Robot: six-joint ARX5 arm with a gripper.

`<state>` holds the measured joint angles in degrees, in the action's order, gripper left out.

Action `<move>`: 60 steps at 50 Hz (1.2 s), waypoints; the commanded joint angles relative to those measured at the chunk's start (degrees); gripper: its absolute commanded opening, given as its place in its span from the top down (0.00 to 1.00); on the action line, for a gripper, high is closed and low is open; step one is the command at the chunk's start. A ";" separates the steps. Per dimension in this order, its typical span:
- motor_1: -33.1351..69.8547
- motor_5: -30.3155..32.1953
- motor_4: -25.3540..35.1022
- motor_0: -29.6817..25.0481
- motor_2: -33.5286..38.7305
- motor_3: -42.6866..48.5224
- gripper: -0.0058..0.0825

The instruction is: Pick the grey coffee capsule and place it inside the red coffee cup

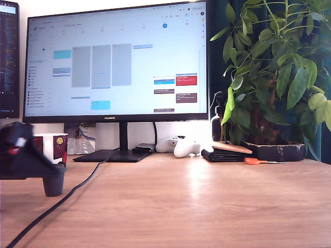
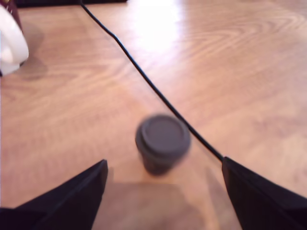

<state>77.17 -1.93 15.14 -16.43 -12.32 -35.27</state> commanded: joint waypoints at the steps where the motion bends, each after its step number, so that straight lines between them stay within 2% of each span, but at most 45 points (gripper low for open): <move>1: 2.93 0.50 0.31 -0.11 -1.25 -0.59 0.14; 7: 7.17 0.48 0.37 -0.11 -3.67 -0.59 0.15; 12: 8.66 0.48 1.11 -0.13 -4.55 -0.52 0.26; 16: 8.72 0.50 1.11 -0.24 -4.66 -0.59 0.41; 23: 8.72 0.52 1.18 -0.24 -4.66 -0.66 0.75; 27: 8.72 0.52 1.40 -0.24 -4.66 -0.76 0.86; 44: 8.72 1.11 1.36 -0.20 -5.95 -7.48 0.87; 53: 8.72 2.62 0.72 0.24 -10.58 -9.73 0.87; 60: 8.72 3.72 0.22 2.84 -15.52 -8.76 0.87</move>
<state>85.69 0.99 15.44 -15.07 -26.59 -43.99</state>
